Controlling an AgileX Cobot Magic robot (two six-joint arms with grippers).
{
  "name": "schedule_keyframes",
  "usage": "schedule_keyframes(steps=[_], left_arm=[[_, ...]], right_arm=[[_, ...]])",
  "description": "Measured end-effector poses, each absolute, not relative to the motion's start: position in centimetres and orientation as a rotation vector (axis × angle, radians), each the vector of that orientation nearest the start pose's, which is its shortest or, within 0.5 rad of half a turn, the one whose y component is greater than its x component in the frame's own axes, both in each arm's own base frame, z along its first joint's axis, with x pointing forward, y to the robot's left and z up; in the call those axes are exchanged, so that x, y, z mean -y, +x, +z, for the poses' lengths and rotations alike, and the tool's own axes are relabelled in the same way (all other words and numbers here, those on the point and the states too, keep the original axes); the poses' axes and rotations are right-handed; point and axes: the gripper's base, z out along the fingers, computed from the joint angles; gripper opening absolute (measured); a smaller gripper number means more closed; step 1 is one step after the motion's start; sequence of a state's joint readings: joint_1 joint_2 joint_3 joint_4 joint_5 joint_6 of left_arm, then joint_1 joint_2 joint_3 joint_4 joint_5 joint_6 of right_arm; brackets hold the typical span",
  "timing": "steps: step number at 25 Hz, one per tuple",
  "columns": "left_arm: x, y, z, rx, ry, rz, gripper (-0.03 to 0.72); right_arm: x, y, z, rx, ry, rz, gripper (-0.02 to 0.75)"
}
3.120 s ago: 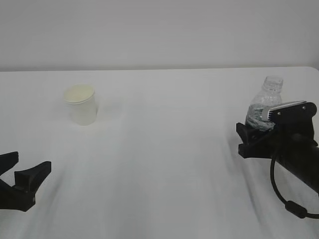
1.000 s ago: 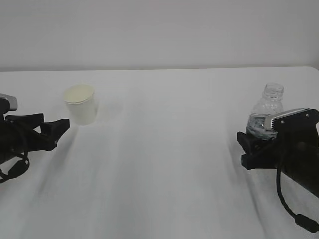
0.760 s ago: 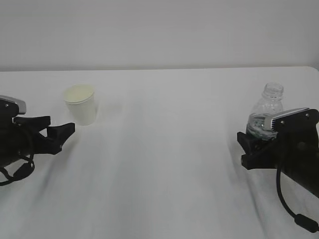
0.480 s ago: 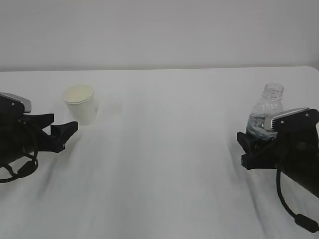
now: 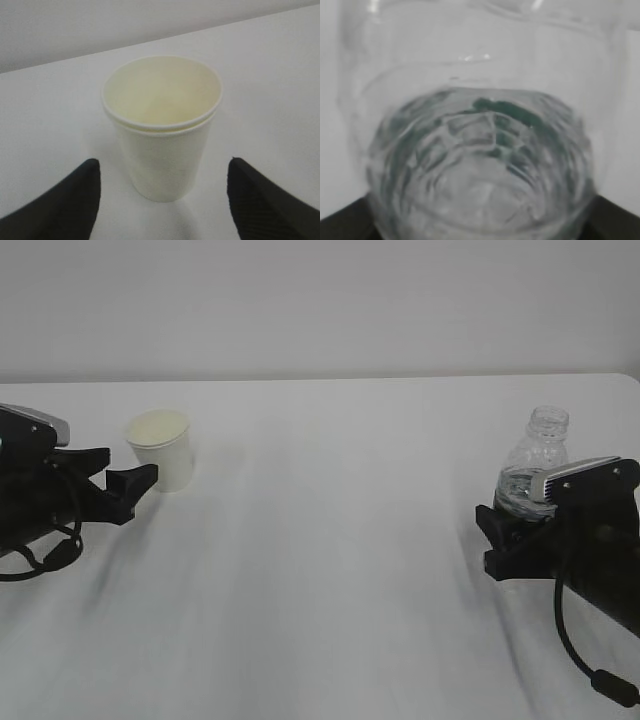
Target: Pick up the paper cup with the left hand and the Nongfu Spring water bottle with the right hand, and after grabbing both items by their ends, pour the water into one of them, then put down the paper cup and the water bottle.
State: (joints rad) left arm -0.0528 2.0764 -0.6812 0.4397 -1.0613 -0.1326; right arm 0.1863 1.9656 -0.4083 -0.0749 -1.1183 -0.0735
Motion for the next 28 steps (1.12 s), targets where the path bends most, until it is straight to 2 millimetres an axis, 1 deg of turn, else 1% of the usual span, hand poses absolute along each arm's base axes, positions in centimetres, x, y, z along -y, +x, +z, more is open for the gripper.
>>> schedule_keyframes(steps=[8,13,15,19,25,28], left_arm=[[5.2,33.7,7.2,-1.838,0.384,-0.341,0.593],[5.2,33.8,6.9,-1.825,0.379,-0.35,0.594],[5.2,34.0,6.6,-1.829,0.379,-0.351,0.593],[5.4,34.6,6.5,-1.815,0.381,-0.35,0.593],[6.5,35.7,6.2,-1.793,0.407,-0.362,0.593],[6.7,36.1,6.1,-1.786,0.403,-0.36,0.593]], right_arm=[[-5.7,27.1,9.0,-1.897,-0.325,0.118,0.492],[-5.7,27.1,9.0,-1.897,-0.325,0.118,0.492],[-5.7,27.1,9.0,-1.897,-0.325,0.118,0.492],[-5.7,27.1,9.0,-1.897,-0.325,0.118,0.492],[-5.7,27.1,9.0,-1.897,-0.325,0.118,0.491],[-5.7,27.1,9.0,-1.897,-0.325,0.118,0.491]])
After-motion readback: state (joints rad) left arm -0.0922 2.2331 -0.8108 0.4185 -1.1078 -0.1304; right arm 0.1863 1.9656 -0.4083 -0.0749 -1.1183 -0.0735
